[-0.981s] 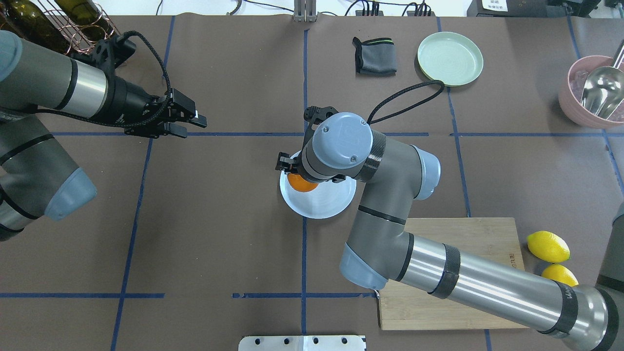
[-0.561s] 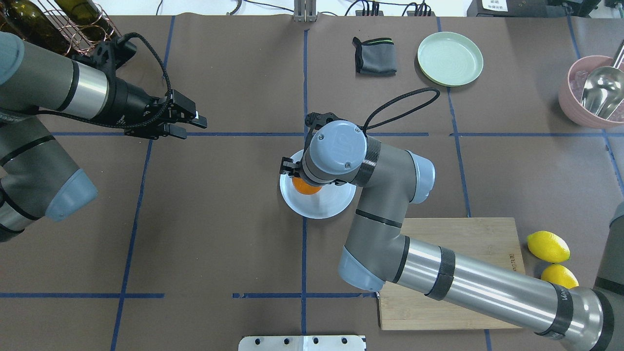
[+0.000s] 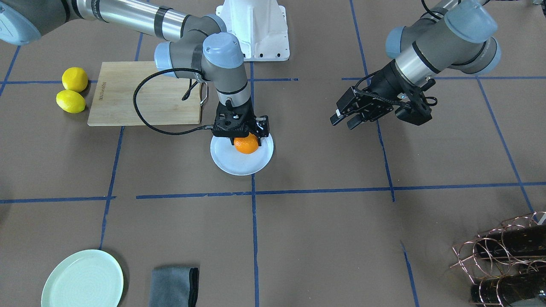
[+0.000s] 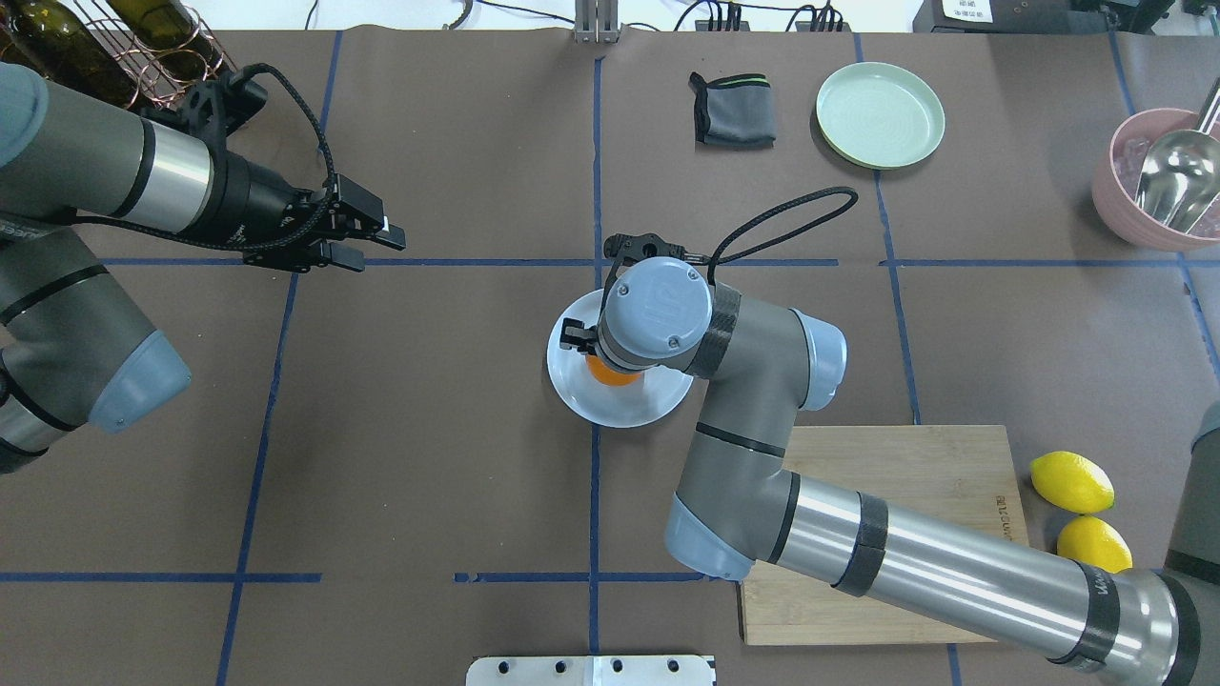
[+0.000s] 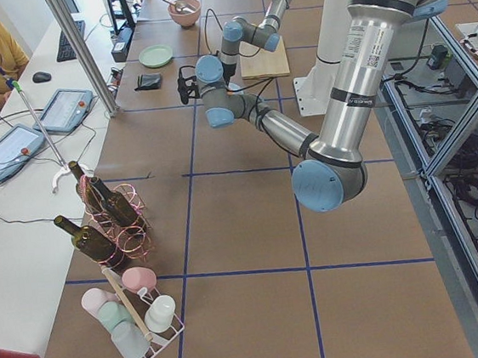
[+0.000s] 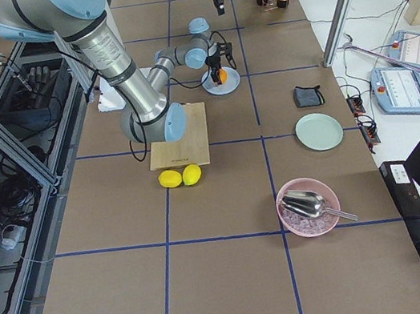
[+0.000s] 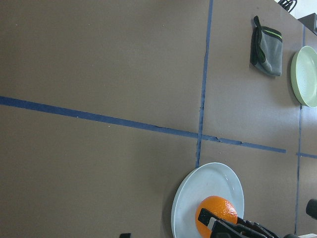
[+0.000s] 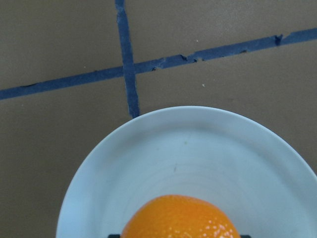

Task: Pick orange to plate
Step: 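Lower the orange onto the plate, open the right gripper and withdraw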

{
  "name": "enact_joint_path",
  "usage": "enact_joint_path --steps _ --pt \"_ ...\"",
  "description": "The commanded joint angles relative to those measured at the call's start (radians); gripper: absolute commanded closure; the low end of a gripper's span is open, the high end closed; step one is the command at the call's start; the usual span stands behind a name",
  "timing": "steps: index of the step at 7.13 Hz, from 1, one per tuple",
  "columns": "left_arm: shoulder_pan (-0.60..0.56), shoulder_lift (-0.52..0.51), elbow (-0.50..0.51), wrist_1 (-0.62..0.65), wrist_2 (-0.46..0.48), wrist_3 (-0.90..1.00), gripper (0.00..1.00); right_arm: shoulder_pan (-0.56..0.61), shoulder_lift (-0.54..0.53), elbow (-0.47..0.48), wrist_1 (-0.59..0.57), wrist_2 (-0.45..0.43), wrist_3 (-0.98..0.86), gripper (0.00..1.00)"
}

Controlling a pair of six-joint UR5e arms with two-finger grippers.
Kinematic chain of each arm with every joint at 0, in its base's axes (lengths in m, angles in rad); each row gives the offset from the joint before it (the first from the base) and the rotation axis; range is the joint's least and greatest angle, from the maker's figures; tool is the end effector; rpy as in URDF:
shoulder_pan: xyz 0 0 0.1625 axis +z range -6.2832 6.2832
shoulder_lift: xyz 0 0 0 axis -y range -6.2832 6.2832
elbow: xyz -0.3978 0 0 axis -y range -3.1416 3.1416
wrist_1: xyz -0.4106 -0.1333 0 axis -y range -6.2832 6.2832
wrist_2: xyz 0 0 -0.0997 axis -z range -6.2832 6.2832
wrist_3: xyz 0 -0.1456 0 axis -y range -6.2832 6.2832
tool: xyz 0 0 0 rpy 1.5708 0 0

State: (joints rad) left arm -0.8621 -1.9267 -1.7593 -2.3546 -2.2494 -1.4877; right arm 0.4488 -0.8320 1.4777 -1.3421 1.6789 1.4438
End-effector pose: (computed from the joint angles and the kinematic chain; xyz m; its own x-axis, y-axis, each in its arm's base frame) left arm 0.3742 -0.5009 0.2532 0.1719 -0.1013 -0.9799 0.1808 0.9811 -0.0697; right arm -0.6435 -0.4404 0.2259 0.6185 0.1581 0.7697 -0.2807 0.9594 0.0285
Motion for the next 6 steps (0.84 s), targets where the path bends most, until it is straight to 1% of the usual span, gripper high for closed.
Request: enact_joint_path --steps 1,4,5,6 --pt "0.0 0.0 0.001 0.0 0.001 0.0 0.35 -0.002 0.001 0.003 -0.019 -0.016 0.0 0.0" --pt "0.0 0.0 0.001 -0.002 -0.001 0.001 0.35 -0.001 -0.001 0.027 -0.028 -0.016 -0.003 0.0" --pt "-0.011 0.006 -0.003 0.0 -0.009 0.004 0.35 0.017 -0.024 0.123 -0.098 -0.005 -0.005 0.0" --pt "-0.032 0.07 -0.026 -0.002 -0.007 0.039 0.35 0.034 -0.097 0.28 -0.168 0.007 -0.031 0.0"
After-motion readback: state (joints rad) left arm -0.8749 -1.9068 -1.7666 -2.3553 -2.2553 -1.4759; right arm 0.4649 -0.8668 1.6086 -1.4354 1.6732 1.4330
